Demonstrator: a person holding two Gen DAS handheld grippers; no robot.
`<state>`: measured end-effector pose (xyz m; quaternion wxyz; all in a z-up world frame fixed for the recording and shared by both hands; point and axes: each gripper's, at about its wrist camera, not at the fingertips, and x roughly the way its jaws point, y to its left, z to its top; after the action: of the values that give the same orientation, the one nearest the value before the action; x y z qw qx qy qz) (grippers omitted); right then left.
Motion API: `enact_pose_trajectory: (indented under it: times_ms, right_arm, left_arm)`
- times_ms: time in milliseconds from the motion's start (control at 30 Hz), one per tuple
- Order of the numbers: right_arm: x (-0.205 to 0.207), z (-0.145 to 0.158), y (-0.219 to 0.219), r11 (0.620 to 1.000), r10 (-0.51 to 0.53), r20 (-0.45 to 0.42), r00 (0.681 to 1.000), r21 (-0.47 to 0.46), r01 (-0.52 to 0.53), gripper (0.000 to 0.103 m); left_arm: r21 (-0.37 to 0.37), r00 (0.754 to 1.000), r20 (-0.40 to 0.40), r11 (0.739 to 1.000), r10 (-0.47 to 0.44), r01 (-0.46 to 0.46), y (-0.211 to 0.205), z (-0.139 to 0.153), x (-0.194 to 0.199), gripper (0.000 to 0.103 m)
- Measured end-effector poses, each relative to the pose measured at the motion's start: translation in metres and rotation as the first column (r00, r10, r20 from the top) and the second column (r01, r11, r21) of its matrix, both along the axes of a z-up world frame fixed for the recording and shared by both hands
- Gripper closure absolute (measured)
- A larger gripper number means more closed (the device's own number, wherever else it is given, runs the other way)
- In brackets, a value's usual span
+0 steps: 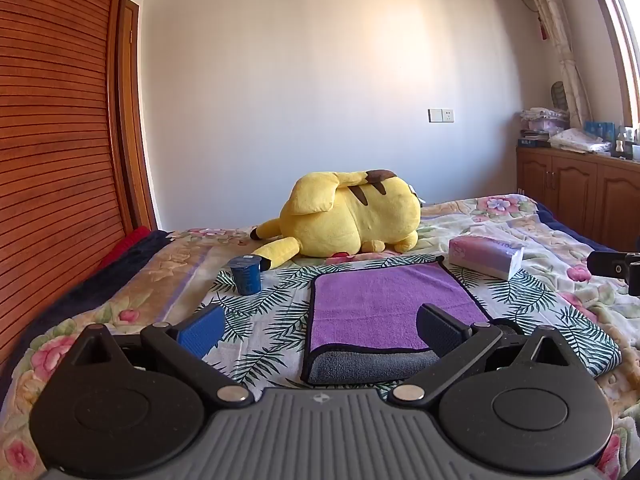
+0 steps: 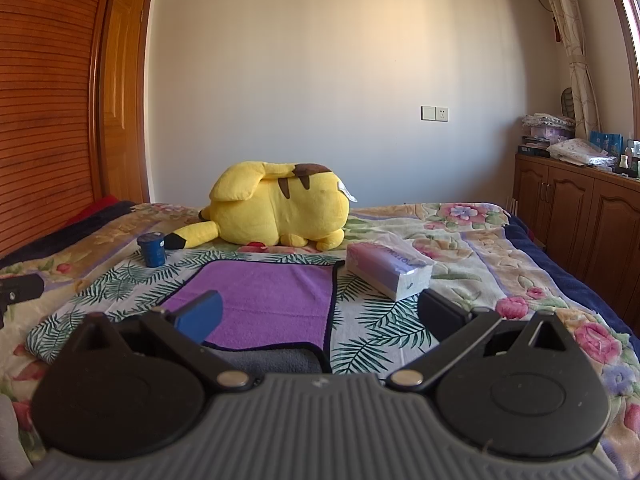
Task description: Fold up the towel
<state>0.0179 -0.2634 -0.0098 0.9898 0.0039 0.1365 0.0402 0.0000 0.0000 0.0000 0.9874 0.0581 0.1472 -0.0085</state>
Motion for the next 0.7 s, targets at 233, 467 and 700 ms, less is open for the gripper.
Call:
enact_pose_trajectory:
  times_ms: [233, 467, 700]
  right_arm:
    - [0.0, 0.0, 0.0, 1.0, 0.001, 0.0, 1.0, 0.0, -0.001, 0.0]
    - [0.001, 0.0, 0.0, 1.0, 0.009, -0.009, 1.0, 0.002, -0.009, 0.0]
    - [0.008, -0.002, 0.004, 1.0, 0.017, -0.033, 0.999, 0.001, -0.017, 0.0]
  left_arm:
    - [0.003, 1.0, -0.003, 1.0, -0.001, 0.001, 0.0, 0.0, 0.0, 0.016]
    - [0.006, 0.999, -0.031, 1.0, -0.009, 0.009, -0.001, -0.004, -0.002, 0.016]
    - [0.021, 0.997, -0.076, 0.999, -0.03, 0.032, -0.008, -0.011, 0.007, 0.016]
